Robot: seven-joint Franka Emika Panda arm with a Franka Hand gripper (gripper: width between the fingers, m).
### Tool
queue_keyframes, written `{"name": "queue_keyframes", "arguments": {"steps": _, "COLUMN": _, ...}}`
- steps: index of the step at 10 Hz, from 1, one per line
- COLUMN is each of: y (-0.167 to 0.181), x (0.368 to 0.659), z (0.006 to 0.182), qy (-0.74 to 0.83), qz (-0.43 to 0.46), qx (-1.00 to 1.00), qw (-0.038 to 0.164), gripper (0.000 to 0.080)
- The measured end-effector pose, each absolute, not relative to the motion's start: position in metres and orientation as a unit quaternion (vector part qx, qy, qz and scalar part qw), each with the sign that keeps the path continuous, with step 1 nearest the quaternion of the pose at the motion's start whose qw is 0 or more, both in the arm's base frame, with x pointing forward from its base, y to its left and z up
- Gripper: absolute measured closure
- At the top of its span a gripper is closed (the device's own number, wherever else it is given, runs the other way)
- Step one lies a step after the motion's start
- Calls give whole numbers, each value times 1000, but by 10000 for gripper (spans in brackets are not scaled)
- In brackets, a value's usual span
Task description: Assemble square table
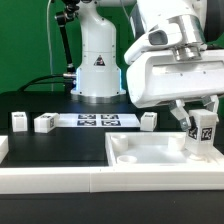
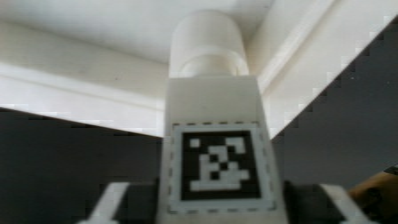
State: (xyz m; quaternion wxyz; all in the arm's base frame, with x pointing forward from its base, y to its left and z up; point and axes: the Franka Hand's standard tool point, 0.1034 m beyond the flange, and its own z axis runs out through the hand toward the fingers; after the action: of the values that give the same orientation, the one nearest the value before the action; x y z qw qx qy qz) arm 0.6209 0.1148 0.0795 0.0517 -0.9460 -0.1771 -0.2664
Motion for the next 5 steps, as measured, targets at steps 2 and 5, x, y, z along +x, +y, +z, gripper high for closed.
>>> {"name": "queue_keyframes", "arguments": {"steps": 2, "y": 115, "x": 621, "z": 79, "qy": -177, "qz": -266, "qx": -946, "qw": 52, "gripper": 238}}
{"name": "queue_keyframes", "arguments": {"steps": 5, "y": 114, "x": 621, "z": 79, "qy": -177, "qz": -266, "qx": -946, "qw": 51, "gripper": 155}}
